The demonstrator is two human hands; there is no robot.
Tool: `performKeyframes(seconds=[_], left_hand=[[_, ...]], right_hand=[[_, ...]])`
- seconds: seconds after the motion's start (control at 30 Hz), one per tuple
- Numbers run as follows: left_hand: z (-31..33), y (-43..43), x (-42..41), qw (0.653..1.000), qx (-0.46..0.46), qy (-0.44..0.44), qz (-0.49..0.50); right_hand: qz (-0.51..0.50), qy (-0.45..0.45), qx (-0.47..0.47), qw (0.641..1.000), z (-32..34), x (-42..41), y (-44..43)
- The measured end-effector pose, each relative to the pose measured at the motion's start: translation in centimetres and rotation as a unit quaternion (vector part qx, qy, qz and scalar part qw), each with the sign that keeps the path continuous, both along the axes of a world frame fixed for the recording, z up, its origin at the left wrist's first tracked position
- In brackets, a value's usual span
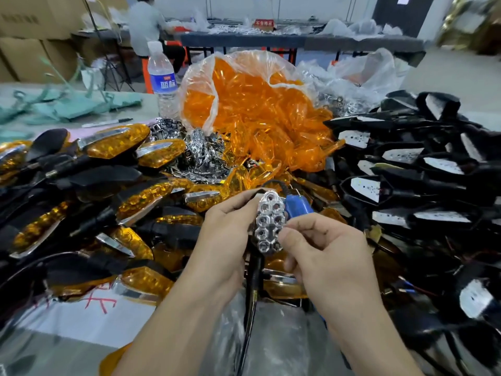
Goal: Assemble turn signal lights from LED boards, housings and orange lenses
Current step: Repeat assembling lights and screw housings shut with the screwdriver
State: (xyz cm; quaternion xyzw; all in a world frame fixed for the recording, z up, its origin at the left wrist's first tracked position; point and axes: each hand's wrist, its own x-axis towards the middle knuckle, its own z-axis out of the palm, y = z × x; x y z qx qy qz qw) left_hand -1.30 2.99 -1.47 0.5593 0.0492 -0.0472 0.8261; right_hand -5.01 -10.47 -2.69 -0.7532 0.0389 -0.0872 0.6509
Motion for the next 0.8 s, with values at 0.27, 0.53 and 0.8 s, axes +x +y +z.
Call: performKeyframes(seconds=[0.27, 0.53, 0.8], left_hand=[[0.57, 0.32, -0.27, 0.998, -0.049, 0.024, -0.019], [0.84, 0.32, -0.33, 0.998, -0.048, 0.029, -0.019], [0.34, 0.28, -0.08, 0.989, -0.128, 0.065, -0.033]], right_hand=[[0.036, -0.023, 0.030, 0.999, 0.78, -0.15, 0.29], [0.047, -0.023, 0.029, 0.998, 0.87, -0.13, 0.65], [-0.036, -0.016, -0.089, 0.995, 0.81, -0.37, 0.98]])
